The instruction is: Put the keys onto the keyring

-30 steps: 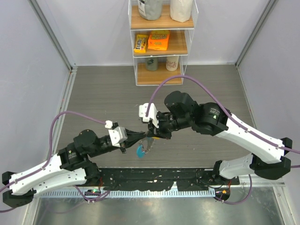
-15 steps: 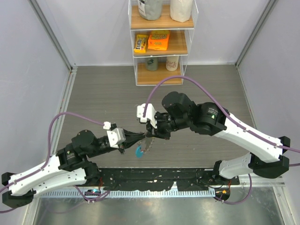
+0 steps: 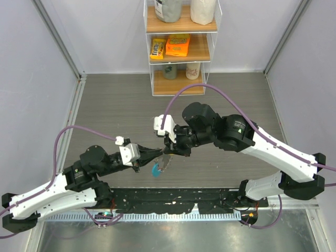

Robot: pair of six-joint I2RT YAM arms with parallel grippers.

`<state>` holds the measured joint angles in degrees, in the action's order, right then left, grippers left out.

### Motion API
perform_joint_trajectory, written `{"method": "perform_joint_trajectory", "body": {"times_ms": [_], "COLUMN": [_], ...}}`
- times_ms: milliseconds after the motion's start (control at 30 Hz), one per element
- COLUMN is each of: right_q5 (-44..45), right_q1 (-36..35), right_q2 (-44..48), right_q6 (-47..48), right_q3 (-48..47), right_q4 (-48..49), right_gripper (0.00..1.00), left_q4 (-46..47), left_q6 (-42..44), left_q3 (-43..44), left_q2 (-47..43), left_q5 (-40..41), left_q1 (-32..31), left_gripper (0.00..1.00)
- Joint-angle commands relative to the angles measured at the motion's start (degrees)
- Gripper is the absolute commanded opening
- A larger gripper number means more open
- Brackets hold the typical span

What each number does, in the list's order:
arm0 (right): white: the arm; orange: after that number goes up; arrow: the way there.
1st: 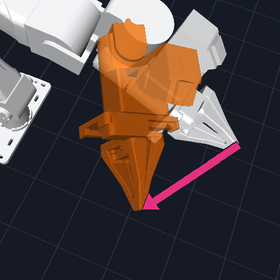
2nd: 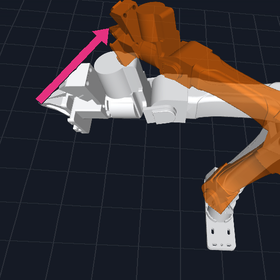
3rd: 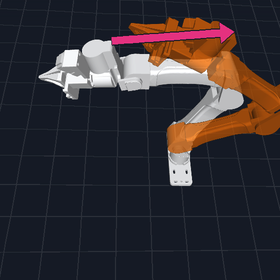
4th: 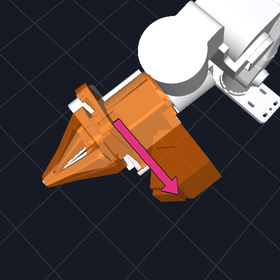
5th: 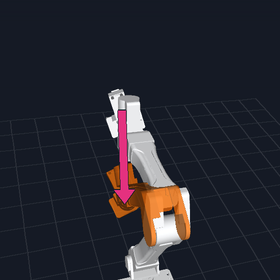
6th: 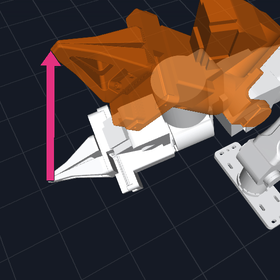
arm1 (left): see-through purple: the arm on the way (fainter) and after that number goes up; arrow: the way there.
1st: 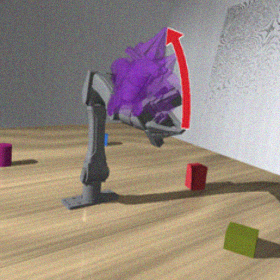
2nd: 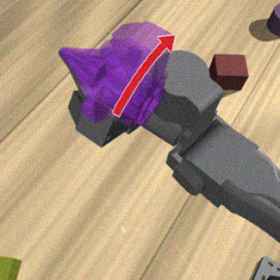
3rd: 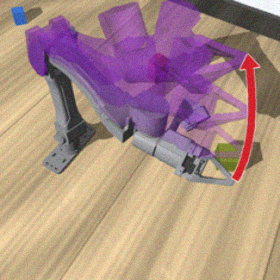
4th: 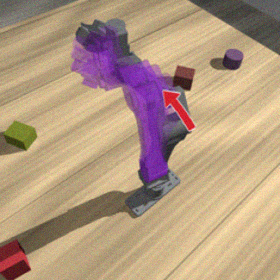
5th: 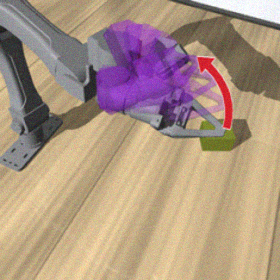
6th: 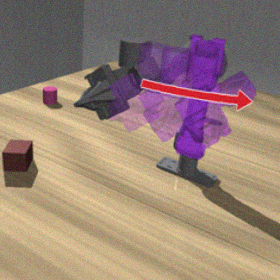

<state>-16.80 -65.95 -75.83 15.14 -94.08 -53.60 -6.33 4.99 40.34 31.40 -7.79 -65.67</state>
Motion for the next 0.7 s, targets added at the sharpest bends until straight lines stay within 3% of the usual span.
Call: {"method": "perform_joint_trajectory", "body": {"times_ms": [0,667], "right_q5": [1.15,3.17], "right_q1": [0.04,0.04], "right_q2": [1.74,2.27], "right_q6": [-0.55,-2.74], "right_q3": [-2.86,-3.56], "right_q4": [4.39,5.79], "right_gripper": [0.06,0.06], "left_q4": [2.55,2.29], "left_q6": [0.28,0.28], "left_q3": [2.90,2.91], "left_q2": [0.24,0.42], "left_q5": [-2.93,-4.77], "left_q1": [-0.33,-0.25], "left_gripper": [0.00,0.00]}}
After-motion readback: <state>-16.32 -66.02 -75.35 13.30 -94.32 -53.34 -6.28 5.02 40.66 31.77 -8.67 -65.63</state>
